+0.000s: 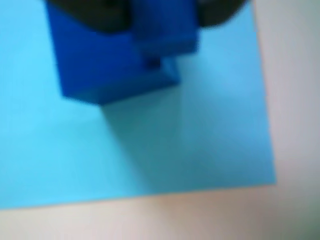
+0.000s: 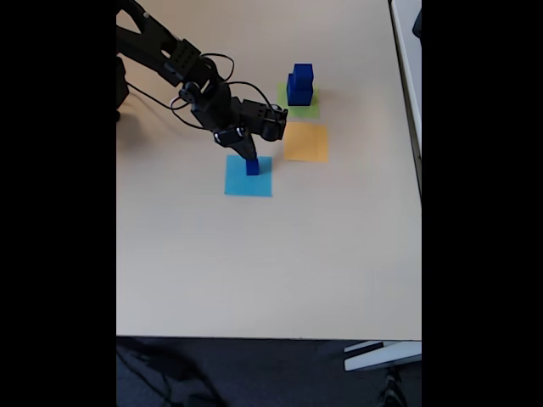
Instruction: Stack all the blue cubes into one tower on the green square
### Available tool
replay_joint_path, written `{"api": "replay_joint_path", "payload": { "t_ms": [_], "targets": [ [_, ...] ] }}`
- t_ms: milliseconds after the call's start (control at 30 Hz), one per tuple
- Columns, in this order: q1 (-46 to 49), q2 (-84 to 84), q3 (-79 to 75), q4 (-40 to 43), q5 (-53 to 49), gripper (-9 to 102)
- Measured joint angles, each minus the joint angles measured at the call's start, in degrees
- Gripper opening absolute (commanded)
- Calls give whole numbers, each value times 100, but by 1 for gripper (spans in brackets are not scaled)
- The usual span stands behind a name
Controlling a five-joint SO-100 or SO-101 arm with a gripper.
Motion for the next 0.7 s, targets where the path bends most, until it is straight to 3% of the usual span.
{"api": "replay_joint_path", "payload": {
  "t_ms": [300, 700],
  "targets": [
    [-325, -53, -721, 237, 79, 0],
    [-861, -1415, -2048, 255, 439, 0]
  ]
}}
